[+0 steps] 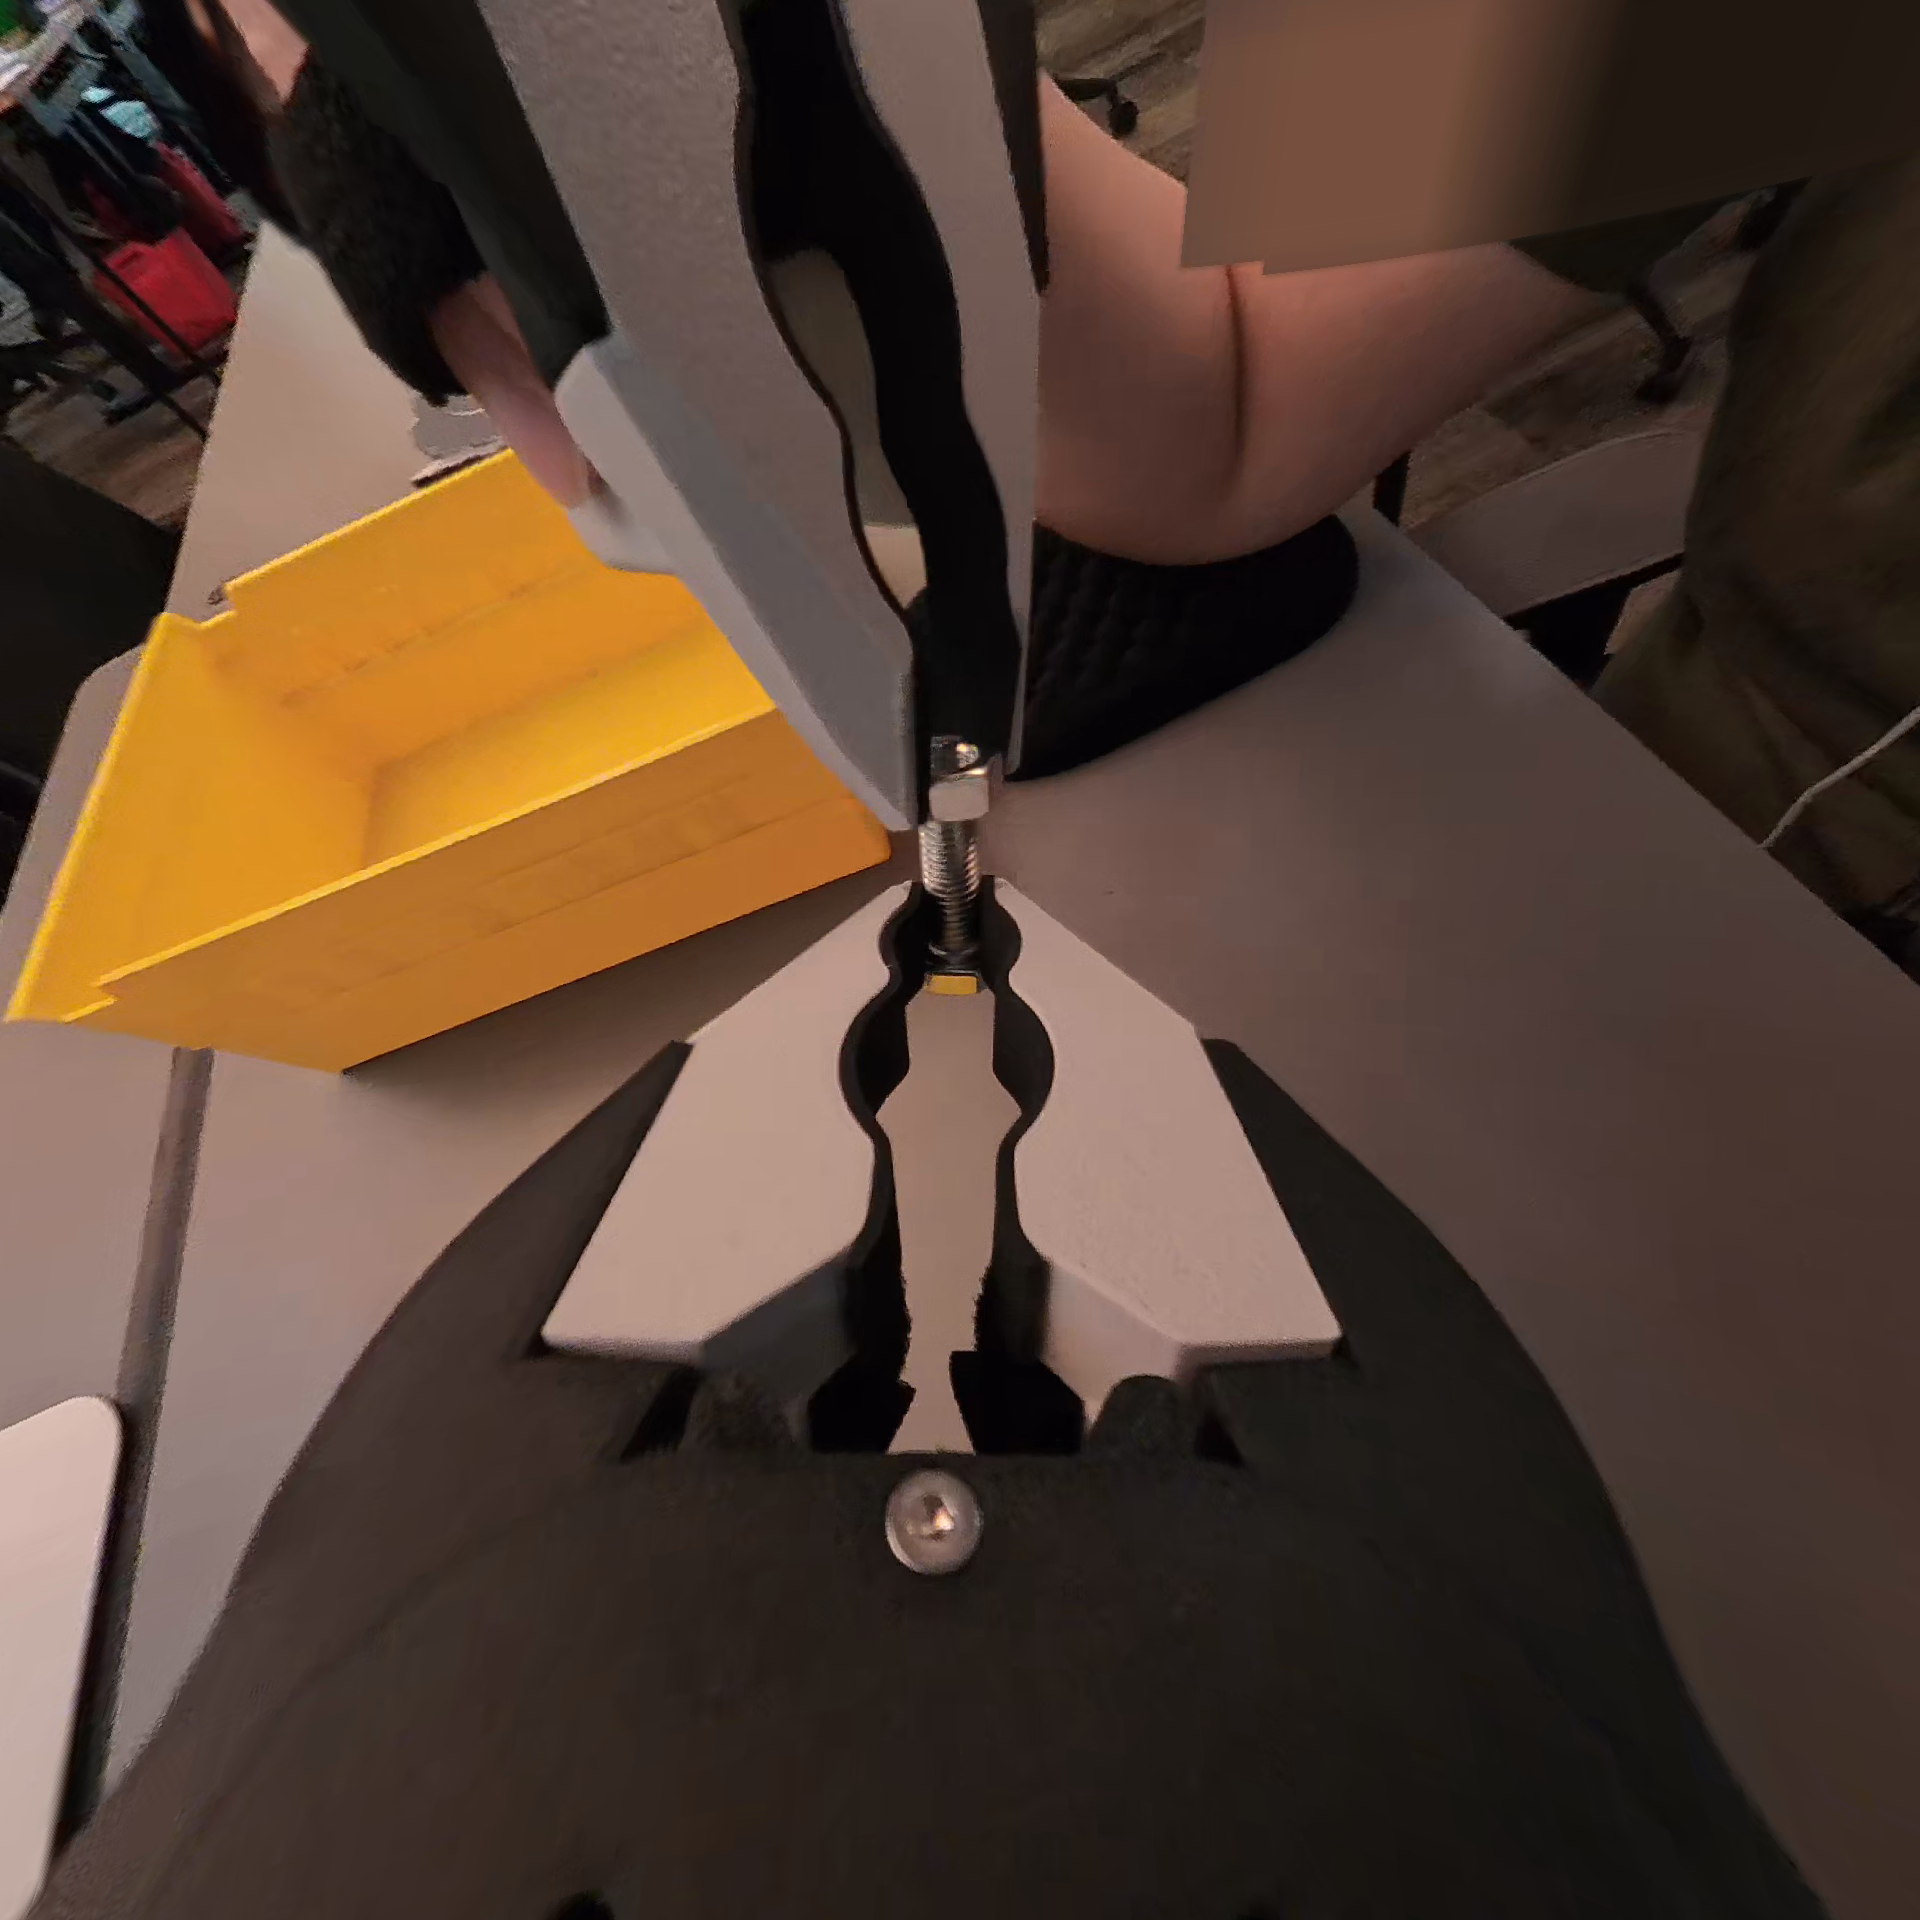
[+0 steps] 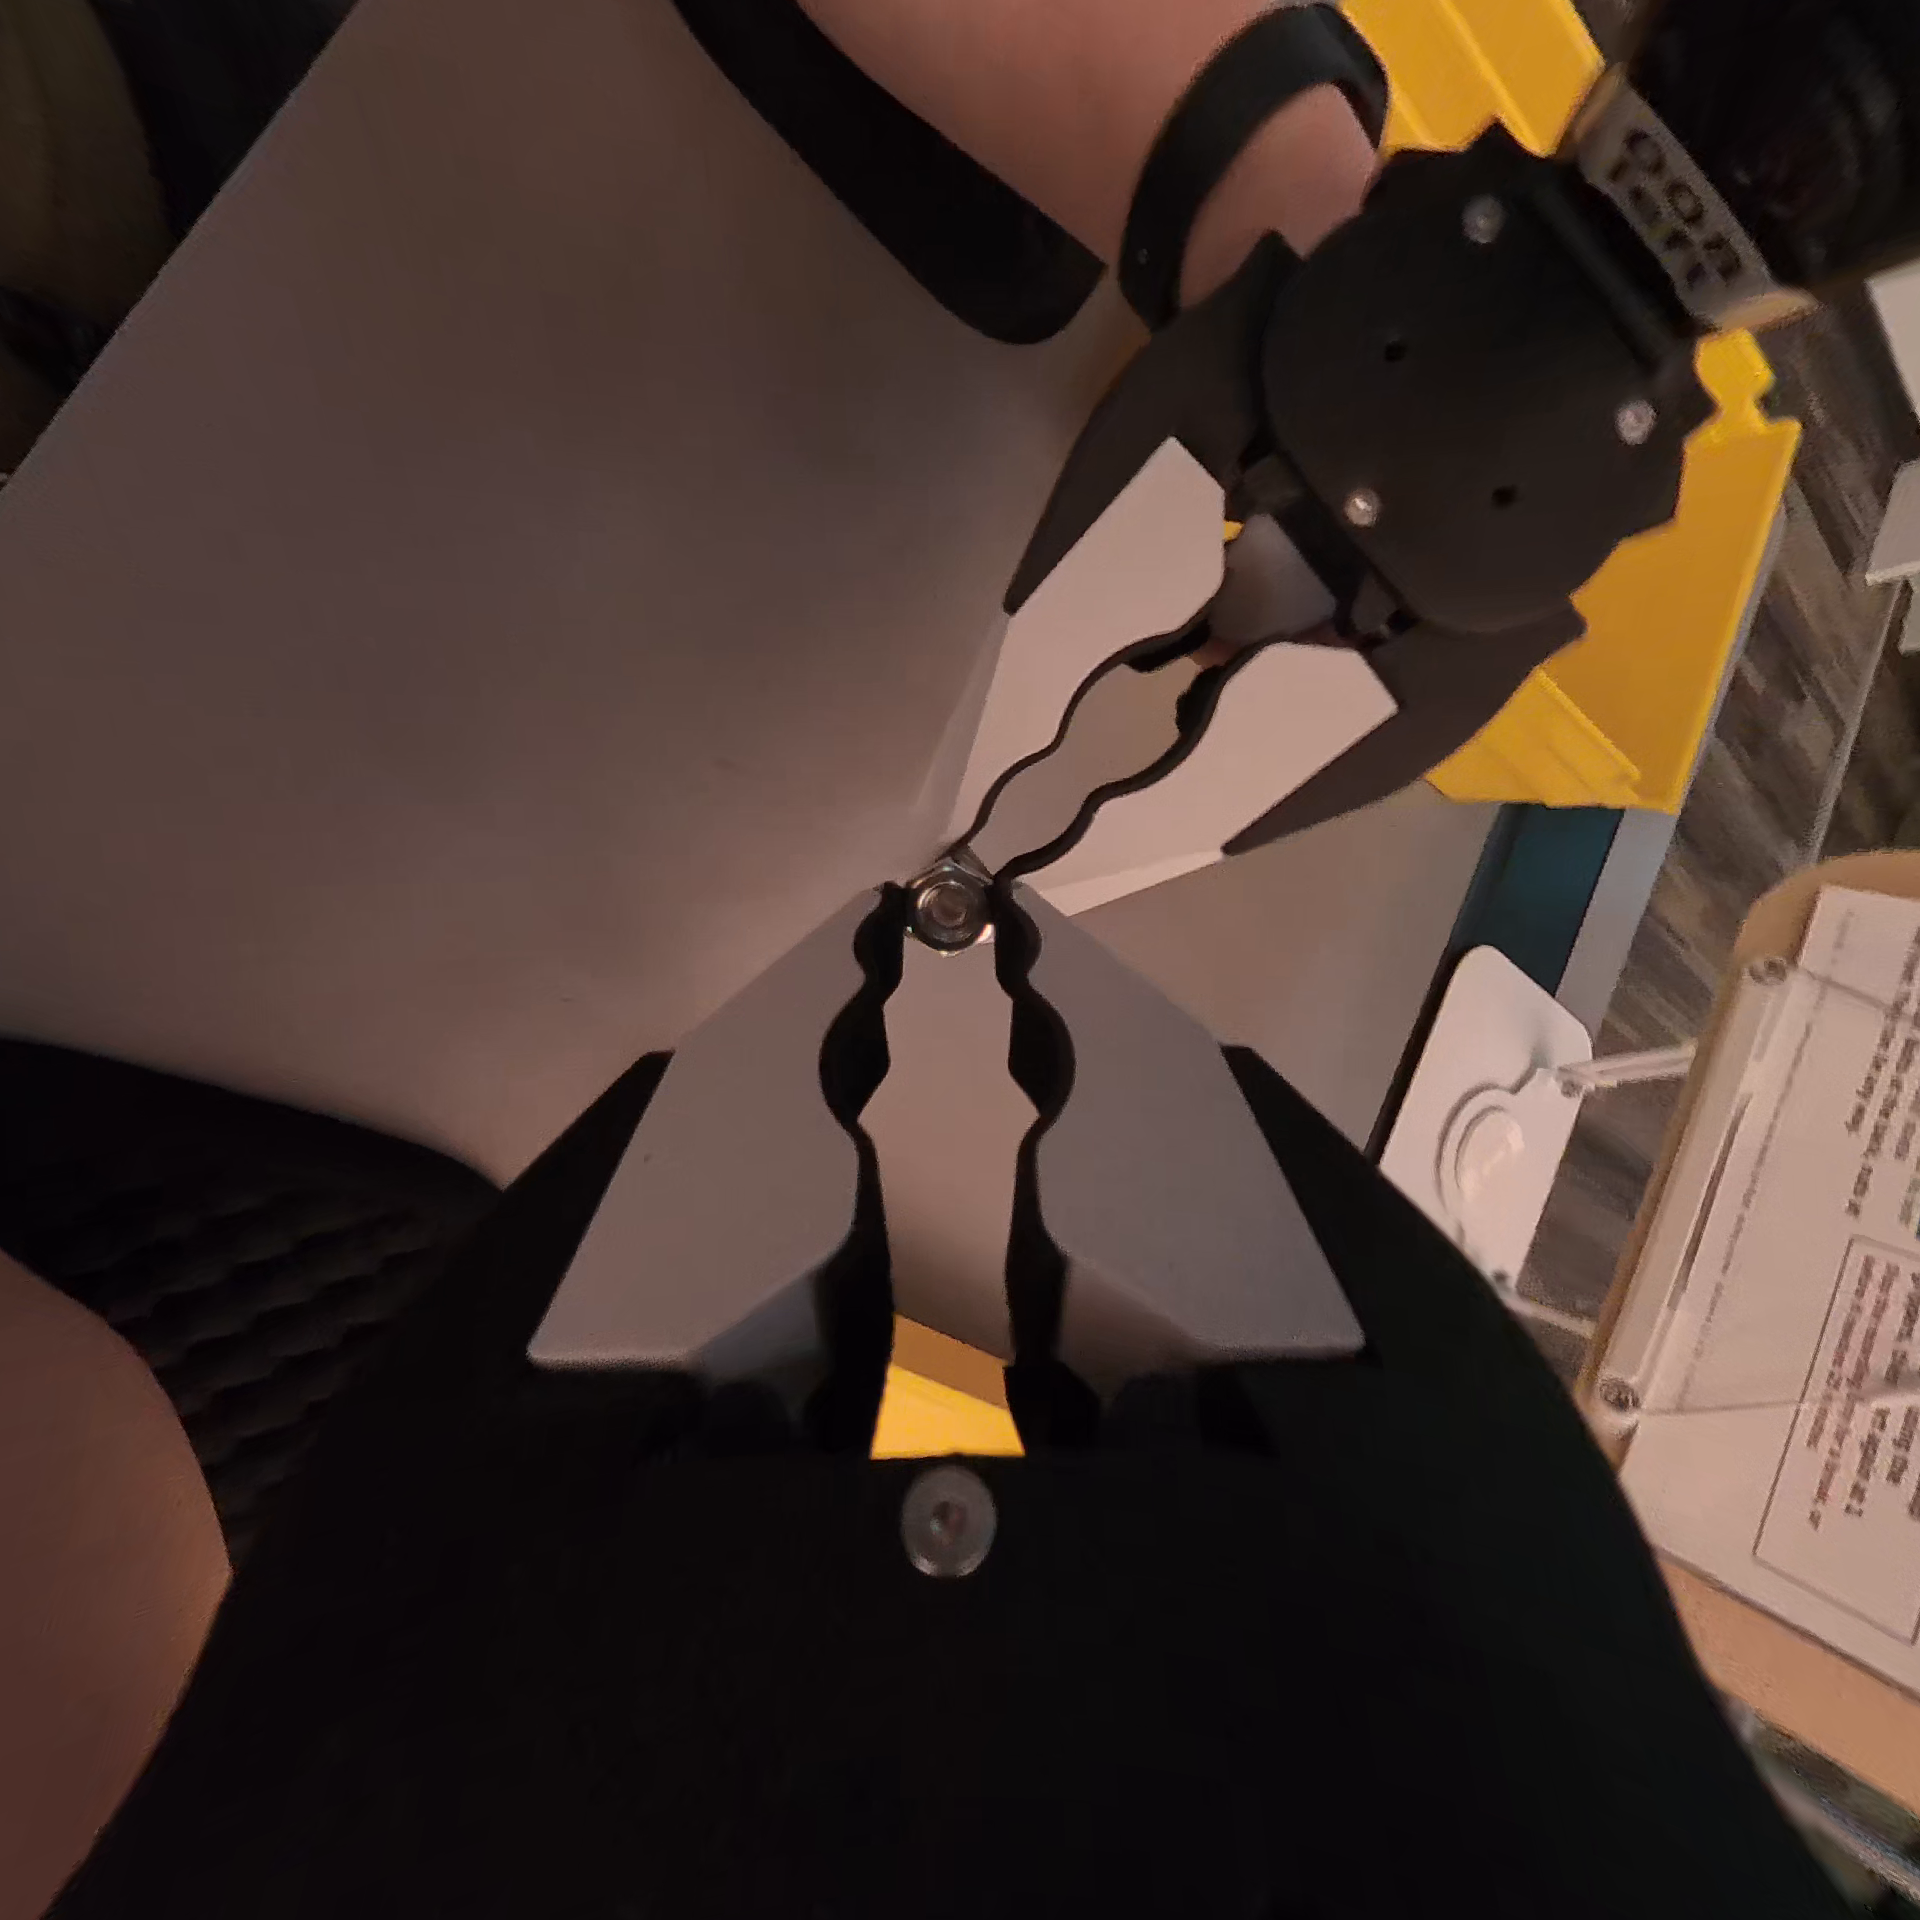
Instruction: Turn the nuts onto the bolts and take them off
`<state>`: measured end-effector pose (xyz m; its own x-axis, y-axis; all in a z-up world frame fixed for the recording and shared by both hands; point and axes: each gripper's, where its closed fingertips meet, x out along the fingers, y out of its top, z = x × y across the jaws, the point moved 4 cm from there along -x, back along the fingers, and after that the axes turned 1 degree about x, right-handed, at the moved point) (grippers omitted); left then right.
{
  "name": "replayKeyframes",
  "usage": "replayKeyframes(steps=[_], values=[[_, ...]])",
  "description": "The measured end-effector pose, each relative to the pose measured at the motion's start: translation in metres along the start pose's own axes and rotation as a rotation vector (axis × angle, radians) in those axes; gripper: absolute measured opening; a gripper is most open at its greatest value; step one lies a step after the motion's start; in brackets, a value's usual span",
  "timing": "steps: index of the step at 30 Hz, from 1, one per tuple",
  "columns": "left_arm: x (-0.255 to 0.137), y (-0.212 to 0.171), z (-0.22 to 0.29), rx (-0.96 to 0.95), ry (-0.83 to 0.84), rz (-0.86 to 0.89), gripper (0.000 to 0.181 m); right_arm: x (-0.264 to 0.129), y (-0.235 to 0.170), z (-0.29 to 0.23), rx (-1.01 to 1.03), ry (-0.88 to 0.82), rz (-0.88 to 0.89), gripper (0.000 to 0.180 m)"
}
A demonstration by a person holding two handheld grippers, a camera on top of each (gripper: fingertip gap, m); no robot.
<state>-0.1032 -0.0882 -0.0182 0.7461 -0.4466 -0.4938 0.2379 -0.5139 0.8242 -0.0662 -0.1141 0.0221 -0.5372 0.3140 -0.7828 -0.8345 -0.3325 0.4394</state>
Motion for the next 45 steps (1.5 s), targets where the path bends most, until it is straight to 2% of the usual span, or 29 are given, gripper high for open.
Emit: replayKeyframes(steps=[7,19,24,27,30,33,39,43,45], values=[[-0.015,-0.004,-0.028,-0.043,0.207,-0.04,0.007,-0.004,-0.012,0.034,0.295,-0.104,0.005,0.016],[-0.052,-0.003,-0.076,-0.098,0.693,-0.103,0.007,-0.013,-0.024,0.097,0.79,-0.31,0.196,0.016],[-0.065,-0.006,-0.087,-0.038,0.933,-0.24,0.007,-0.009,-0.026,0.115,0.981,-0.369,0.278,0.016],[-0.069,-0.009,-0.09,-0.035,0.992,-0.278,0.007,-0.006,-0.027,0.12,1.061,-0.379,0.315,0.016],[-0.071,-0.01,-0.091,-0.078,0.966,-0.226,0.007,-0.005,-0.026,0.121,1.04,-0.374,0.338,0.016],[-0.074,-0.006,-0.091,-0.103,0.948,-0.168,0.007,-0.009,-0.022,0.122,0.942,-0.39,0.352,0.038],[-0.086,0.005,-0.091,-0.15,0.927,-0.013,0.007,-0.029,-0.004,0.12,0.606,-0.492,0.463,0.065],[-0.092,0.011,-0.09,-0.191,0.912,0.081,0.007,-0.023,0.012,0.116,0.609,-0.398,0.556,0.071],[-0.095,0.013,-0.09,-0.194,0.918,0.097,0.007,-0.02,0.013,0.116,0.622,-0.38,0.549,0.07]])
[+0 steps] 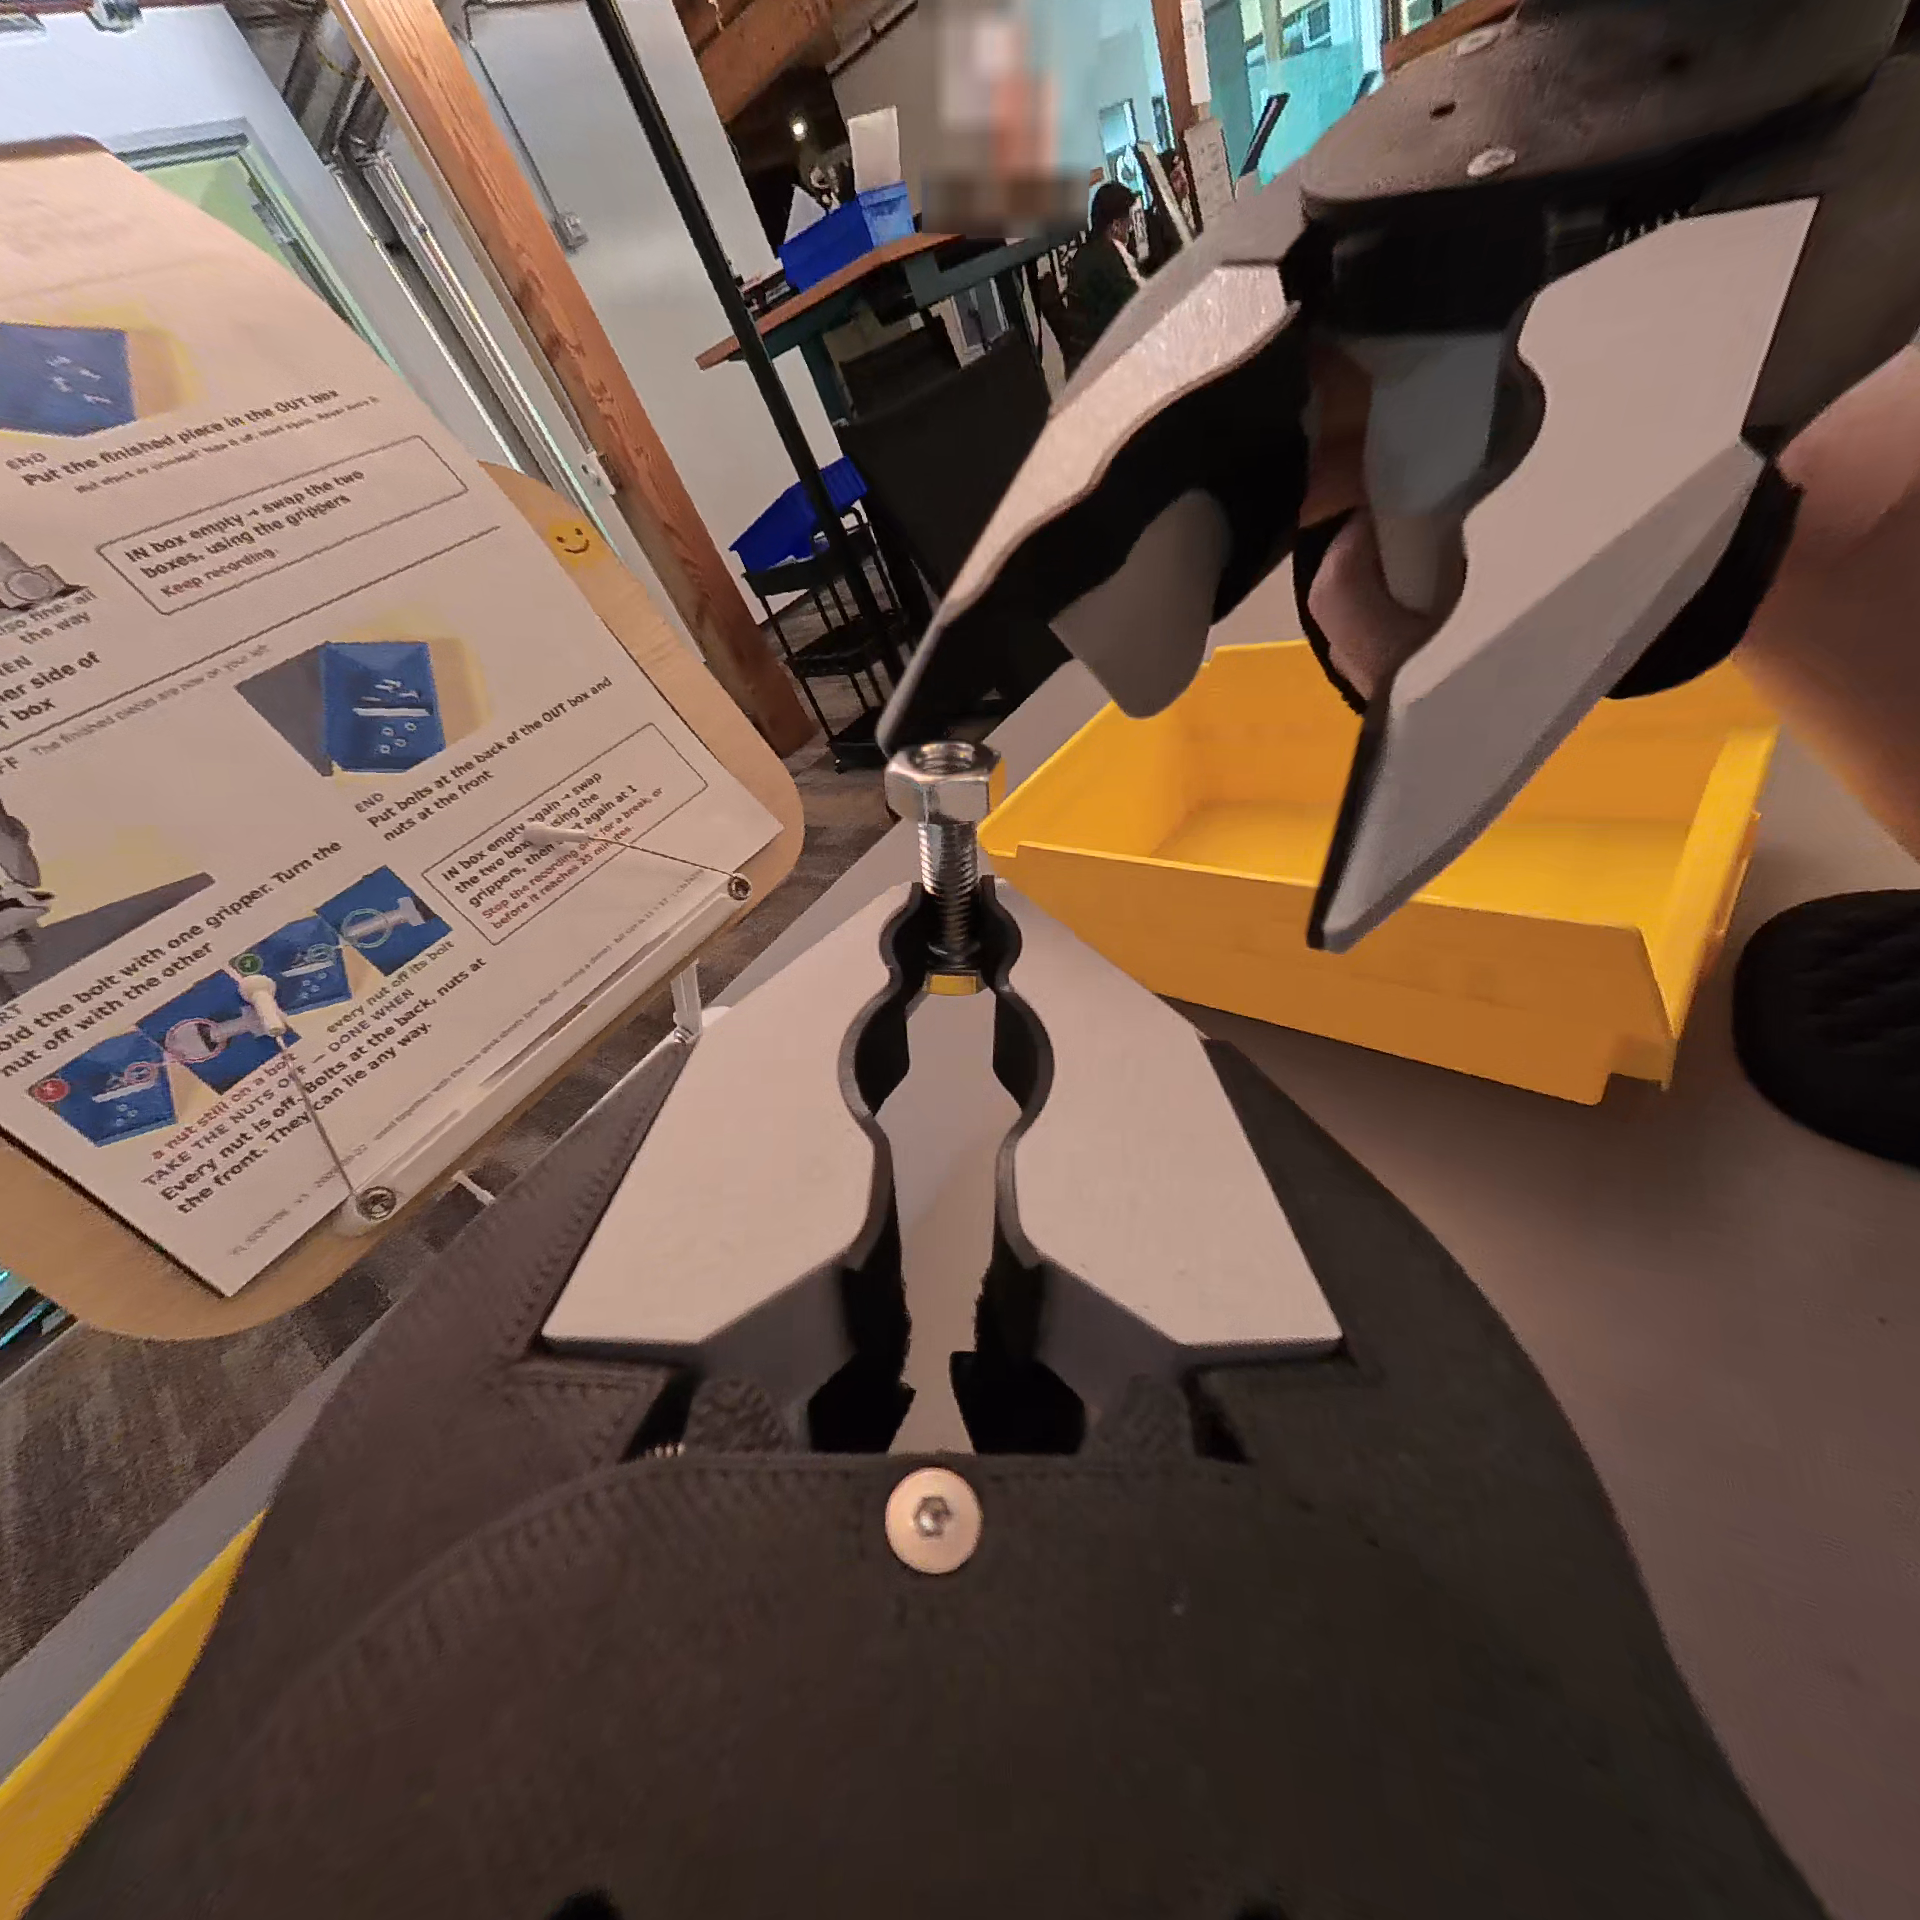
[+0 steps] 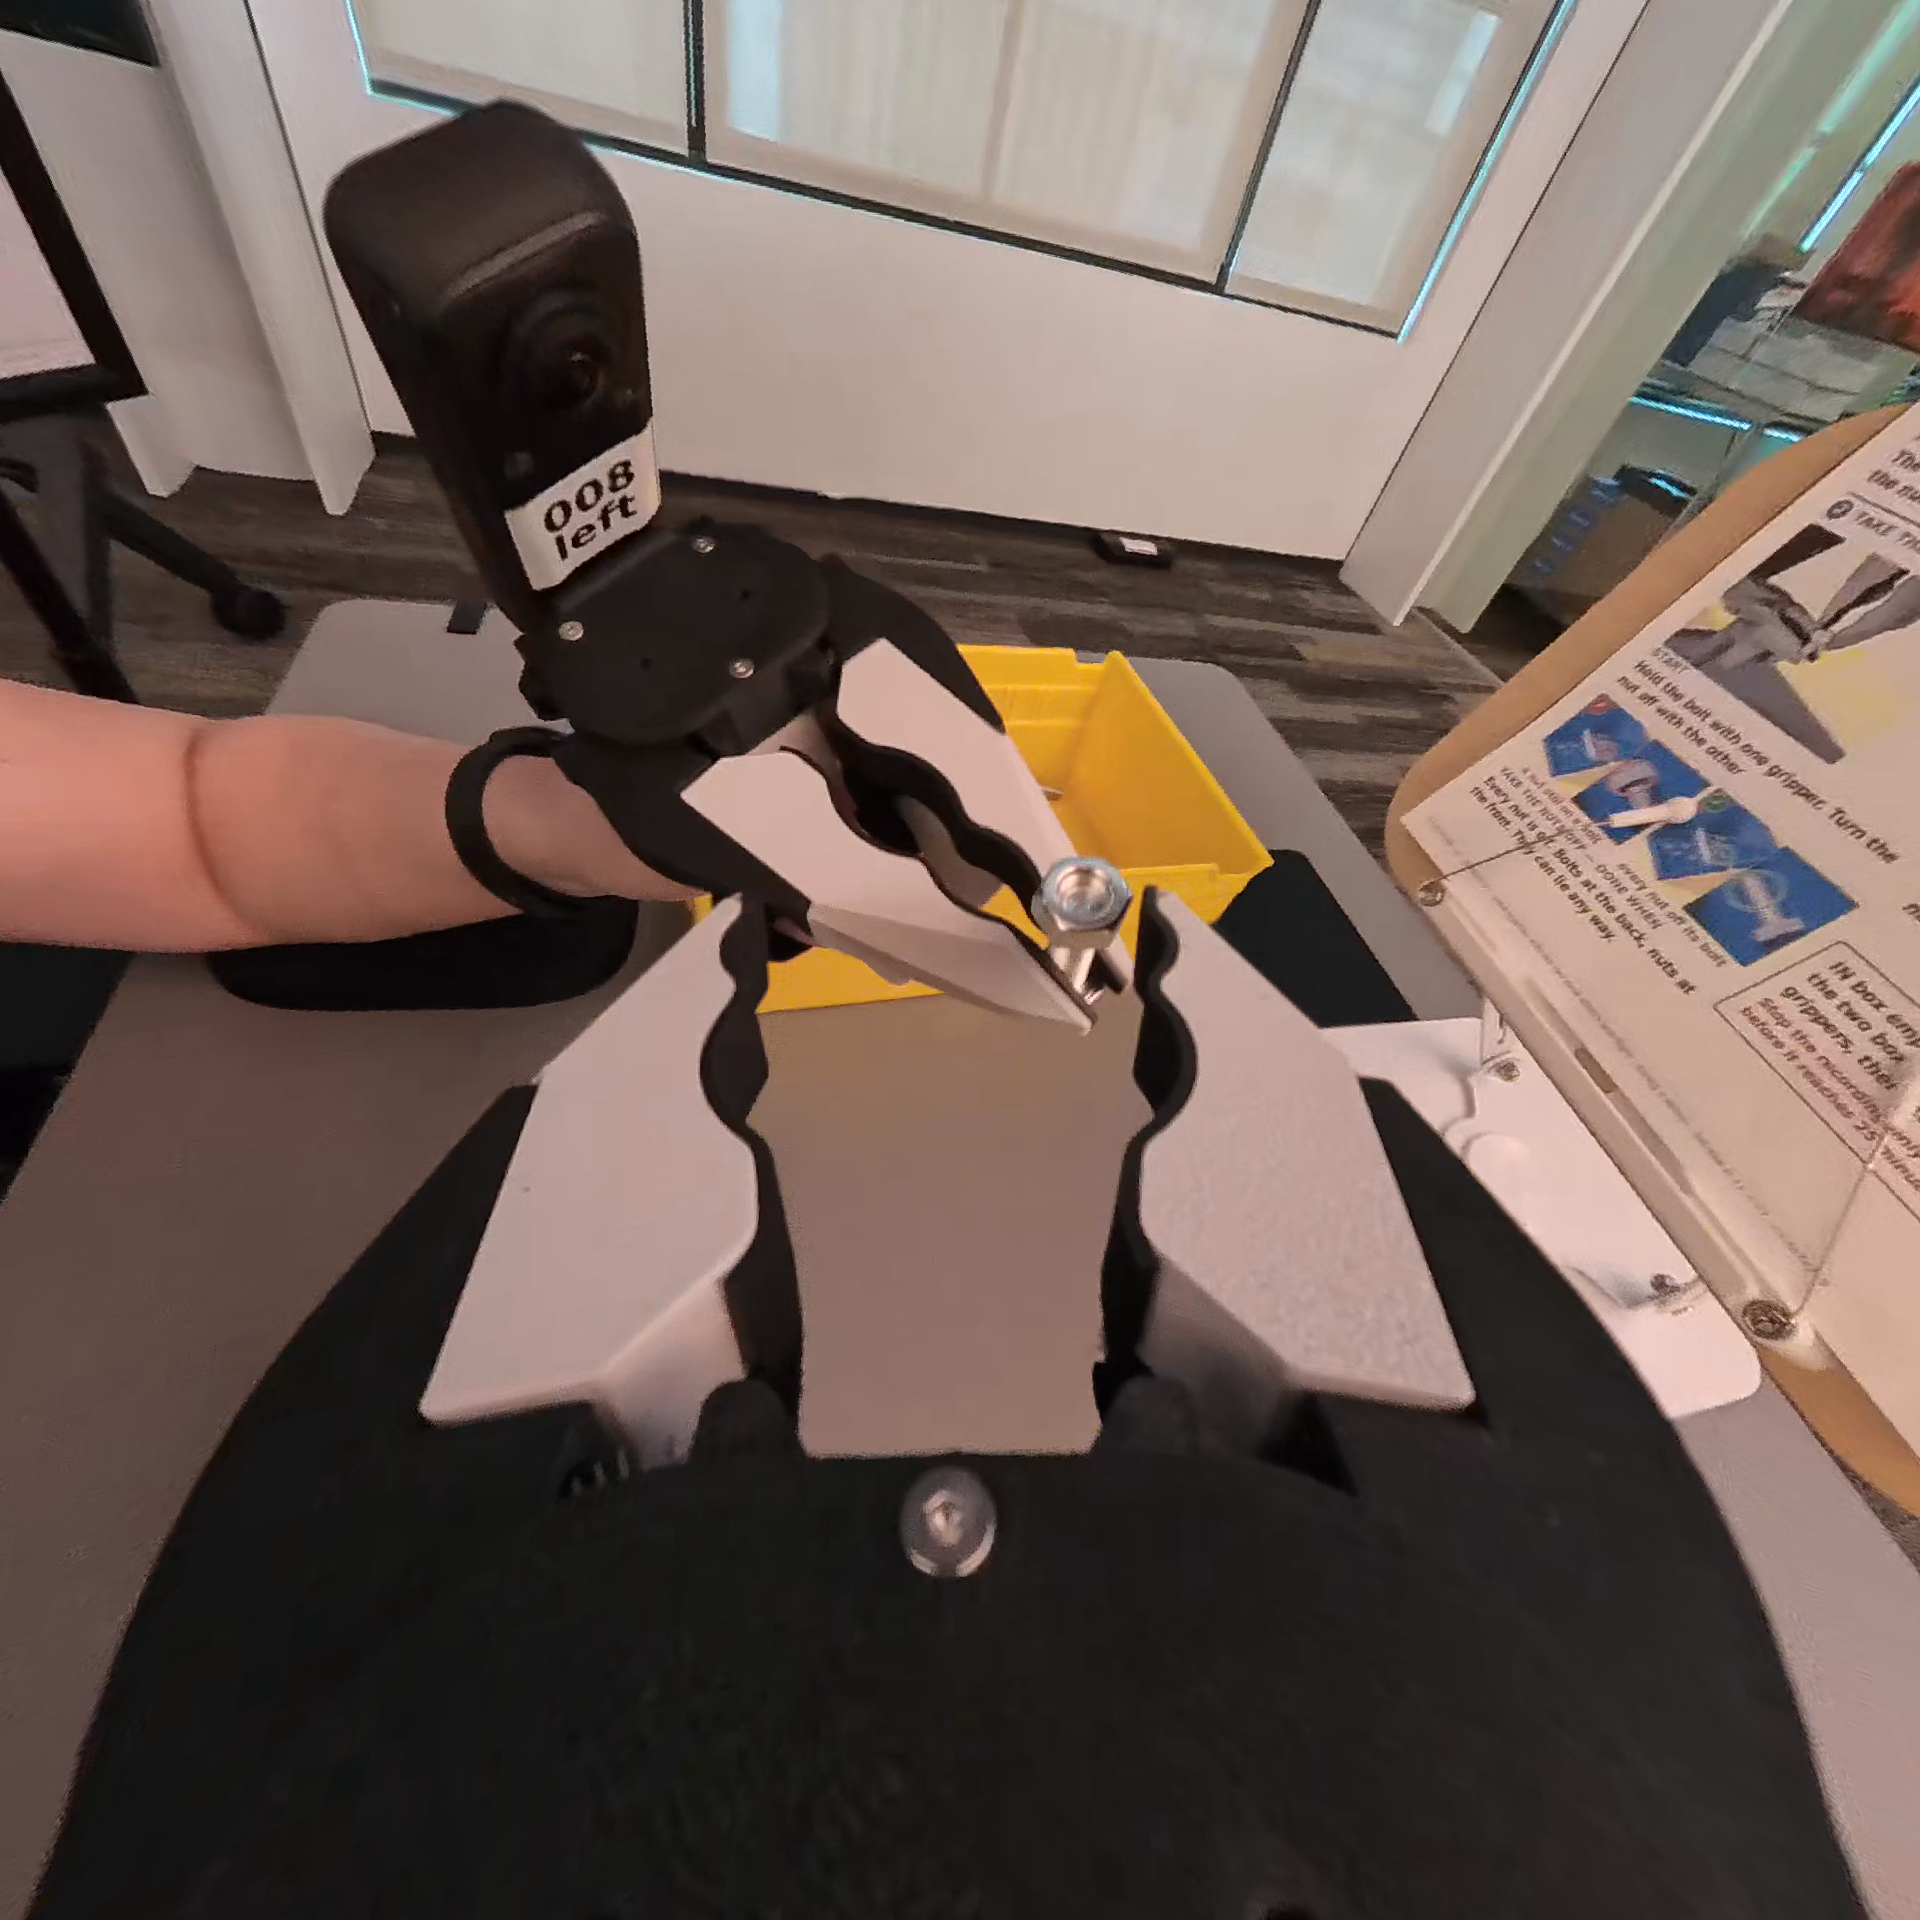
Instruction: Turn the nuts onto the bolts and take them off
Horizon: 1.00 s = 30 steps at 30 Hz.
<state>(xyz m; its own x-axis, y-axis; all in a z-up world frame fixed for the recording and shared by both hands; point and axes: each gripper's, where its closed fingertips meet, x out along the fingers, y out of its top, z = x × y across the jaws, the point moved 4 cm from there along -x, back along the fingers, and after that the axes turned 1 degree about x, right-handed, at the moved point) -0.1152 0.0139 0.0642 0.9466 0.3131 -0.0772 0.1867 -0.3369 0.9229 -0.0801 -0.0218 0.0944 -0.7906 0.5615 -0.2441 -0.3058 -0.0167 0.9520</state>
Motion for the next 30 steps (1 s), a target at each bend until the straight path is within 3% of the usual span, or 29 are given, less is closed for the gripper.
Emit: replayKeyframes(steps=[7,12,14,16,18,20,23,25,28,30], values=[[-0.003,0.0,-0.007,-0.02,0.018,0.005,0.007,-0.009,0.005,-0.004,-0.061,-0.006,0.0,0.046],[-0.001,0.001,-0.002,-0.024,-0.002,0.012,0.007,-0.004,0.004,0.0,-0.055,-0.041,0.003,0.07],[-0.001,0.002,-0.001,-0.027,-0.004,0.018,0.007,-0.001,0.001,-0.002,-0.064,-0.029,-0.017,0.072],[-0.003,0.003,-0.003,-0.033,0.005,0.021,0.007,-0.001,-0.004,-0.005,-0.074,-0.008,-0.065,0.067],[-0.004,0.003,-0.006,-0.044,0.011,0.026,0.007,-0.004,-0.006,-0.012,-0.098,0.037,-0.089,0.043],[-0.004,0.004,-0.007,-0.056,0.005,0.029,0.007,-0.006,-0.001,-0.006,-0.089,-0.011,-0.056,0.047],[-0.003,0.004,-0.003,-0.049,-0.006,0.031,0.007,-0.004,0.003,-0.001,-0.08,-0.047,-0.017,0.077],[-0.002,0.005,0.001,-0.051,-0.023,0.035,0.007,0.001,0.003,-0.003,-0.088,-0.04,-0.006,0.087],[-0.003,0.006,0.001,-0.048,-0.02,0.038,0.007,0.003,-0.001,-0.012,-0.097,0.015,-0.043,0.088],[-0.004,0.006,-0.003,-0.055,-0.006,0.037,0.007,-0.002,-0.002,-0.01,-0.111,0.003,-0.065,0.073]])
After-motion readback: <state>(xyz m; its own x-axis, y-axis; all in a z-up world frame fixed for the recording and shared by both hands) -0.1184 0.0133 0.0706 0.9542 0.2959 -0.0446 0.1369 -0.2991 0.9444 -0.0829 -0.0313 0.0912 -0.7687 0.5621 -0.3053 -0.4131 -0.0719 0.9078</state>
